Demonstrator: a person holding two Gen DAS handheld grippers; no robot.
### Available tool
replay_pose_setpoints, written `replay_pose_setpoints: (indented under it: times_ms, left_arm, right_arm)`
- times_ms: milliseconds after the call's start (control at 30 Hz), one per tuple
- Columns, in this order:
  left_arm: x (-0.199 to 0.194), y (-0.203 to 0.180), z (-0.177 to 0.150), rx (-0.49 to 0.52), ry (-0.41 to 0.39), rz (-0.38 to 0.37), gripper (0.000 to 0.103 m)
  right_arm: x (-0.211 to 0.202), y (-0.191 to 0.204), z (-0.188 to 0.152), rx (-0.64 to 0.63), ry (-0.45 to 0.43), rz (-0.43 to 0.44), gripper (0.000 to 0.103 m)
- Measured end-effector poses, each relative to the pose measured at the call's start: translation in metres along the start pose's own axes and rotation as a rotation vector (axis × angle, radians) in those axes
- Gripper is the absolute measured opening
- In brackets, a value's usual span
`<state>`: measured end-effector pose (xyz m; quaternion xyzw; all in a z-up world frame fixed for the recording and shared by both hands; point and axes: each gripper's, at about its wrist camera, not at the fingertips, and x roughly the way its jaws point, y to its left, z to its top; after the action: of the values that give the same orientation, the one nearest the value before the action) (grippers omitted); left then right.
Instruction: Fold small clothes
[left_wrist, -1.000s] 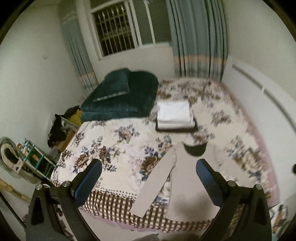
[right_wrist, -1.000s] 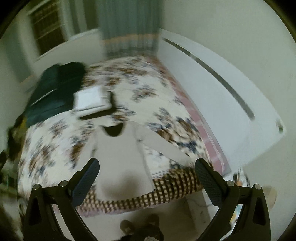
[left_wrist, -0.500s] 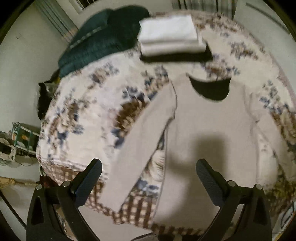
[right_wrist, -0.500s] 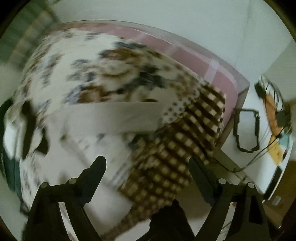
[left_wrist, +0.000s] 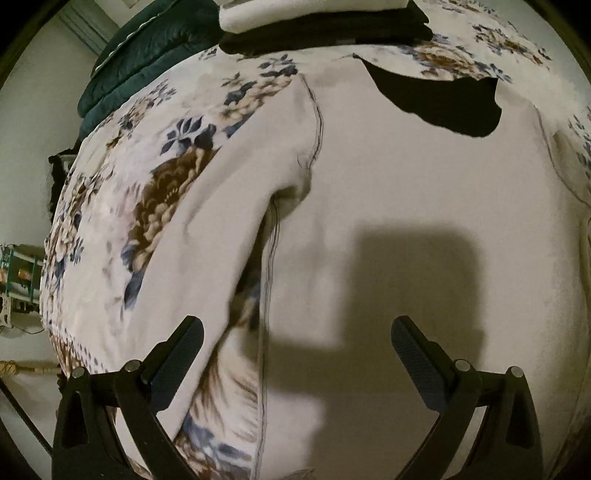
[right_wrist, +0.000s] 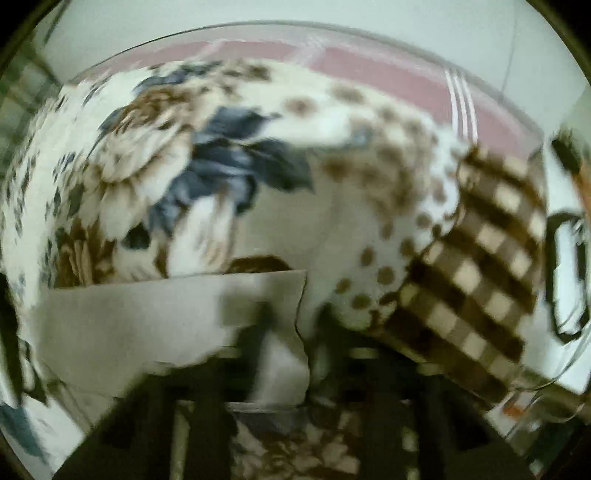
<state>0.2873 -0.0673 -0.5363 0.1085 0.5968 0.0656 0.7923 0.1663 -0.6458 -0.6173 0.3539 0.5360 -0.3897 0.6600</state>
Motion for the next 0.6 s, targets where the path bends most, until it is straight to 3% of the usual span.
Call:
replay_pose_setpoints:
  times_ms: [133,333,467,600]
  left_arm:
    - [-0.016,0.017,0.007,-0.005,-0.052,-0.005,0.103]
    - [-0.029,0.063,0.001,-0.033,-0.074,0.004,0.103]
    - [-0.021,0.098,-0.014,-0.106,0.005,0.002,0.103]
    - [-0.015,0.140,-0.031,-0.192,0.060,0.006,0.103]
  right_arm:
    - [-0.026,0.031,-0.020,-0.097,-0.055,-0.036,0.002]
    - [-0.093,0.109,-0.064,-0.312,-0.097,0.062,0.002]
    - [-0.137,0.187,-0.142,-0.633,-0.086,0.141,0.002]
    - [-0.150,0.265,-0.263,-0.994,0.064,0.187,0.002]
